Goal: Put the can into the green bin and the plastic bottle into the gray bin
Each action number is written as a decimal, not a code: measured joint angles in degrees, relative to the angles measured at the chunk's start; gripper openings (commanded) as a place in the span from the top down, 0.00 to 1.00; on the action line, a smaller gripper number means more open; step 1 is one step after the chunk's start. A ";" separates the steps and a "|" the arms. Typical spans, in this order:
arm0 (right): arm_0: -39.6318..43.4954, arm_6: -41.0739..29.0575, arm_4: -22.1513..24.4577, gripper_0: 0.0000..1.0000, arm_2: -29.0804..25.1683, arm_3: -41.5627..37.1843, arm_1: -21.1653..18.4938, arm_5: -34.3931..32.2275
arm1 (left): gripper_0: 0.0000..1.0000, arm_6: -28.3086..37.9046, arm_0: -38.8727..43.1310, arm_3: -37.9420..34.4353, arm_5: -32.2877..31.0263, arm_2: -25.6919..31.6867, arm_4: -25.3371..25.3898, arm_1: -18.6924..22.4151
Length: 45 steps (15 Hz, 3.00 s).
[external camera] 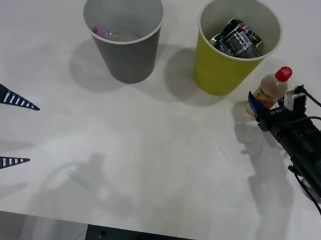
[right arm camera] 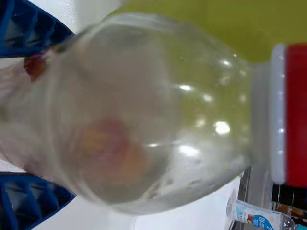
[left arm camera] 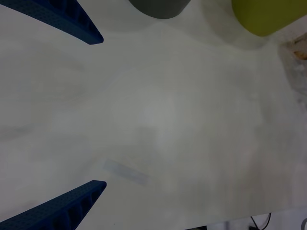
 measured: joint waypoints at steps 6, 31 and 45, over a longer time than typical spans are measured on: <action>0.14 -0.17 0.03 1.00 -2.07 -0.17 -0.52 -4.29 | 0.02 0.00 0.00 0.00 0.00 0.00 0.00 0.00; 12.87 -73.79 32.31 1.00 -6.09 -55.21 -17.76 -32.01 | 0.02 0.00 0.00 0.00 0.00 0.00 0.00 0.00; -10.27 -98.60 32.54 1.00 5.32 -63.09 -32.99 -40.75 | 0.02 0.00 0.00 0.00 0.00 0.00 0.00 0.00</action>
